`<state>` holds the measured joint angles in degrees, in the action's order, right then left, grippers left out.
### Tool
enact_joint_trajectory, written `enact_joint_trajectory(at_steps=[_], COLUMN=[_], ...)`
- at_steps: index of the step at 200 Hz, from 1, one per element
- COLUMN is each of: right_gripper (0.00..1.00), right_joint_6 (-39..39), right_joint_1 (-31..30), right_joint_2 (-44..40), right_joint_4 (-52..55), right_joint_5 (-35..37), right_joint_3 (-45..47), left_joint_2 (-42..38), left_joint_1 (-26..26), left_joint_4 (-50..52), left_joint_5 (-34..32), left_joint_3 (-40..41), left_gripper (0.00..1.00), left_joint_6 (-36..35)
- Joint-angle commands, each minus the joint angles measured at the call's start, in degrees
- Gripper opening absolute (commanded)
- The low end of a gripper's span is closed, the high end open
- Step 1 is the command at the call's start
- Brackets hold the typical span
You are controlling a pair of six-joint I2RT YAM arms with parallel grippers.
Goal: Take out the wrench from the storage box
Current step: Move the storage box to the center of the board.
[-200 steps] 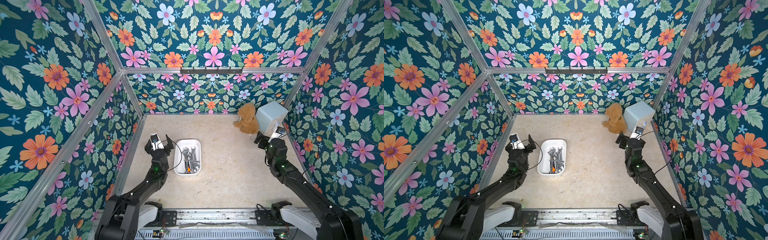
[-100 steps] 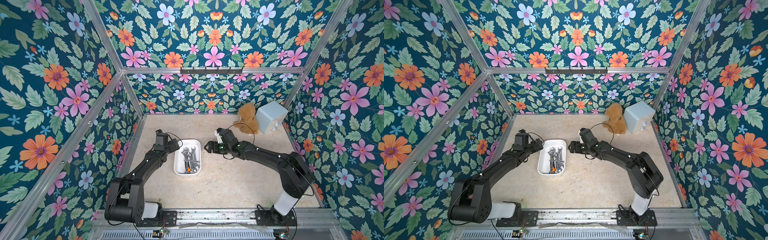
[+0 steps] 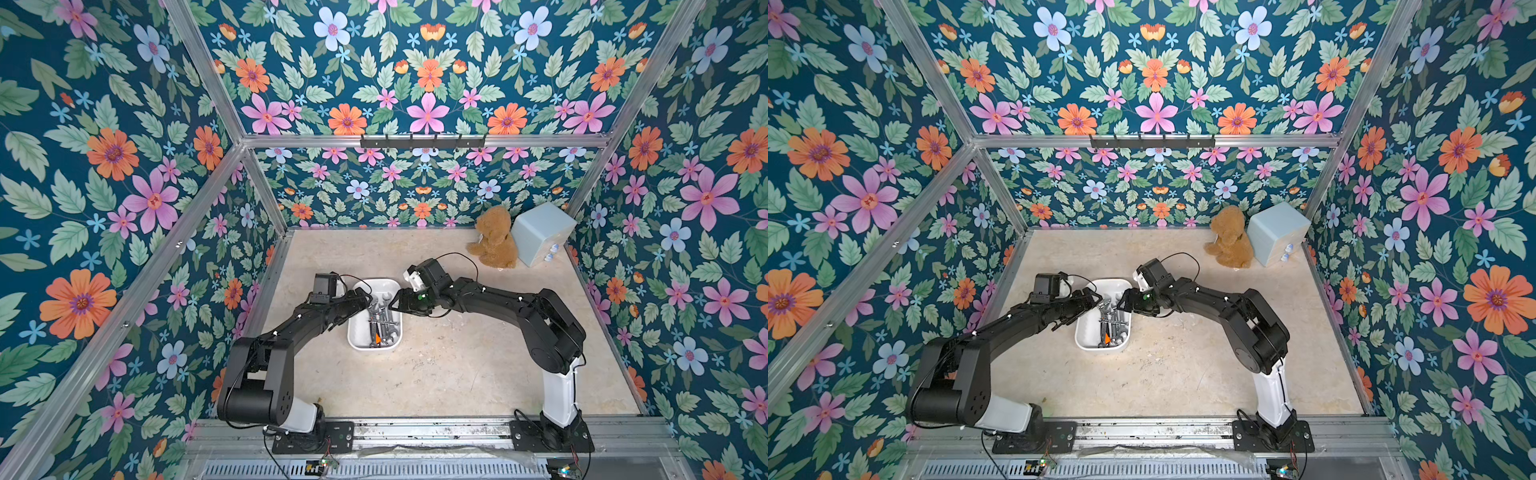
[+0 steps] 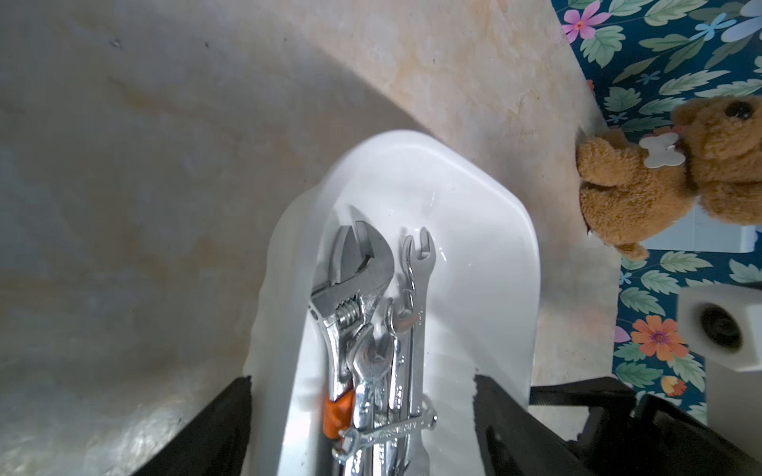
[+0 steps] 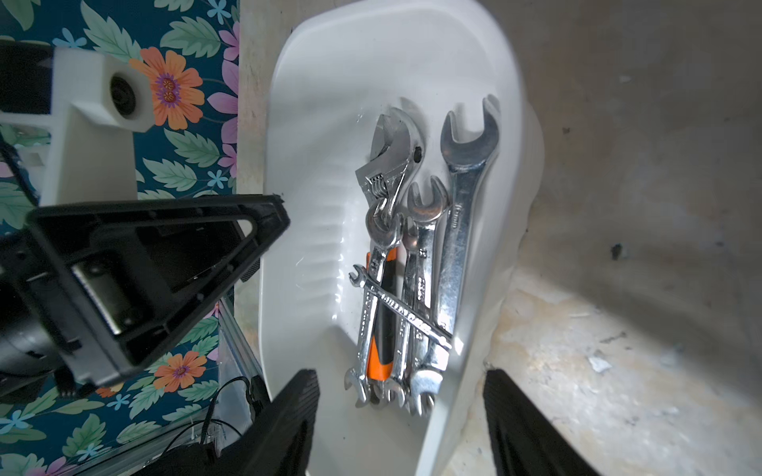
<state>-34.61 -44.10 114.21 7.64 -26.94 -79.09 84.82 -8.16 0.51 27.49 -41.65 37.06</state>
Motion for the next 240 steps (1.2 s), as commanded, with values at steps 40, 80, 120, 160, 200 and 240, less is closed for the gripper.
enact_joint_trajectory(at_steps=[40,80,120,160,200,240], right_gripper=[0.68,0.68,0.68,0.68,0.68,0.68], right_joint_6=[1.3,1.6,3.0,4.0,5.1,6.5], right_joint_1=[0.5,2.3,5.2,8.3,11.1,14.3], right_joint_2=[0.9,0.6,1.2,1.4,2.6,5.0], right_joint_4=[4.1,4.5,5.8,6.7,7.7,9.9], right_joint_5=[1.2,2.1,1.8,1.6,0.9,0.8], right_joint_3=[-3.0,-3.3,-5.1,-6.1,-7.7,-11.2], left_joint_2=[3.0,6.3,10.9,17.2,22.8,27.7], left_joint_1=[-2.9,-4.6,-6.3,-9.8,-11.5,-13.0], left_joint_4=[-5.6,-7.0,-8.2,-8.5,-9.3,-9.2], left_joint_5=[4.9,4.8,4.3,4.2,4.3,4.1], left_joint_3=[-2.2,-4.1,-8.8,-15.1,-20.6,-27.0], left_gripper=[0.87,0.87,0.87,0.87,0.87,0.87], left_joint_6=[3.3,4.5,5.7,7.1,8.7,9.7])
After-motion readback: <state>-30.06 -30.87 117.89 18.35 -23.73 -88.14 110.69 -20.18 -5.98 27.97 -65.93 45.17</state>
